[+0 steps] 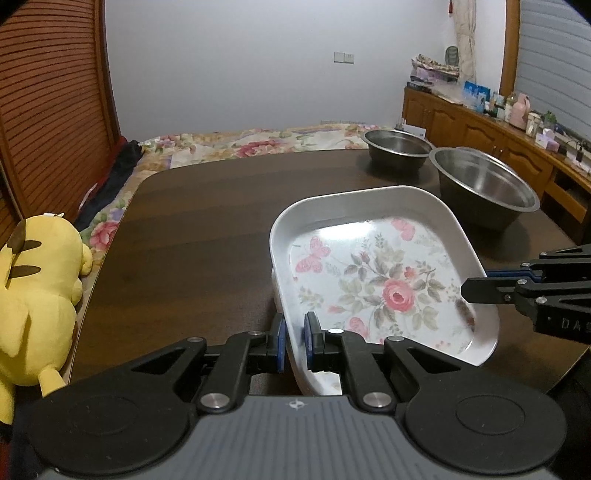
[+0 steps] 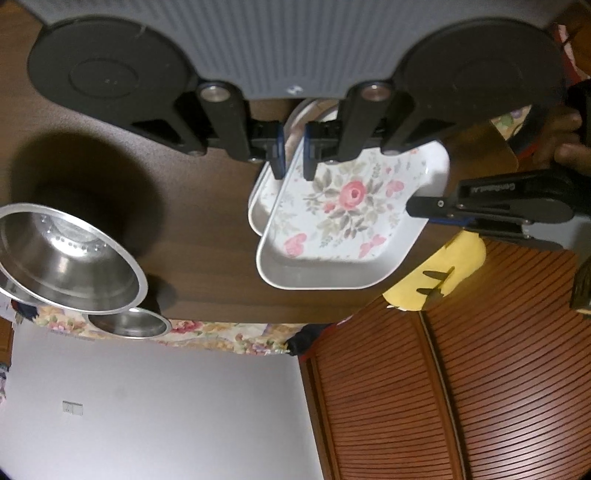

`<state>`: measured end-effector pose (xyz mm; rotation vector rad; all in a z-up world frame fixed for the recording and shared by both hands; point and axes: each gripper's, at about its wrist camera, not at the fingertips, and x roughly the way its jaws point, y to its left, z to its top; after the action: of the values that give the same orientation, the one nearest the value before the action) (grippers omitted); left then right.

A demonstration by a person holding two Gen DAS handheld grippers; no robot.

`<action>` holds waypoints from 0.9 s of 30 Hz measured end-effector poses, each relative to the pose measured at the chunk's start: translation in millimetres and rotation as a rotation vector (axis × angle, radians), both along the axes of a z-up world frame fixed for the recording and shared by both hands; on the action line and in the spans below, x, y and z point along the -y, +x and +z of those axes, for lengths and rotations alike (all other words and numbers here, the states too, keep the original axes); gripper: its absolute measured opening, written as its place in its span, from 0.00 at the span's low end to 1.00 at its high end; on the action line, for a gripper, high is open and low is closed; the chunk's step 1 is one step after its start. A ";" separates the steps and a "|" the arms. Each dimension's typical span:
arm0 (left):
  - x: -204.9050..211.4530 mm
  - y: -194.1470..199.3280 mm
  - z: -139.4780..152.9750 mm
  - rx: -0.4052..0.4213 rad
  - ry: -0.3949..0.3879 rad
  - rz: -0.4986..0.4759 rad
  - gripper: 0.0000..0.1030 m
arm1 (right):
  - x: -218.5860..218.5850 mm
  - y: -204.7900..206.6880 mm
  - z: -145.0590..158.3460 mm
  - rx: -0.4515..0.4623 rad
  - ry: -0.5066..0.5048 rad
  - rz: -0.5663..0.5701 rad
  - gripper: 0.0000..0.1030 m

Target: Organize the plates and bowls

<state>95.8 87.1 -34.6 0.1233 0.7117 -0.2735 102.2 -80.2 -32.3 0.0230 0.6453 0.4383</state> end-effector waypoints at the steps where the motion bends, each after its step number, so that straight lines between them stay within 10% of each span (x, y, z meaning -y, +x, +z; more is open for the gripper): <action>1: 1.2 -1.0 -0.6 0.006 0.010 -0.001 0.11 | -1.6 -1.2 -1.5 0.010 -0.013 -0.001 0.11; 22: -2.5 -1.4 -6.6 0.048 -0.040 0.031 0.26 | -1.1 -22.7 -18.6 0.131 0.016 -0.067 0.16; 27: 1.3 -0.9 5.8 0.080 -0.036 0.034 0.34 | 6.8 -26.4 -9.7 0.166 0.046 -0.090 0.33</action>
<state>94.8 85.8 -28.8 0.0876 0.6285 -0.2478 75.8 -87.0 -41.9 0.0581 0.4688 0.3642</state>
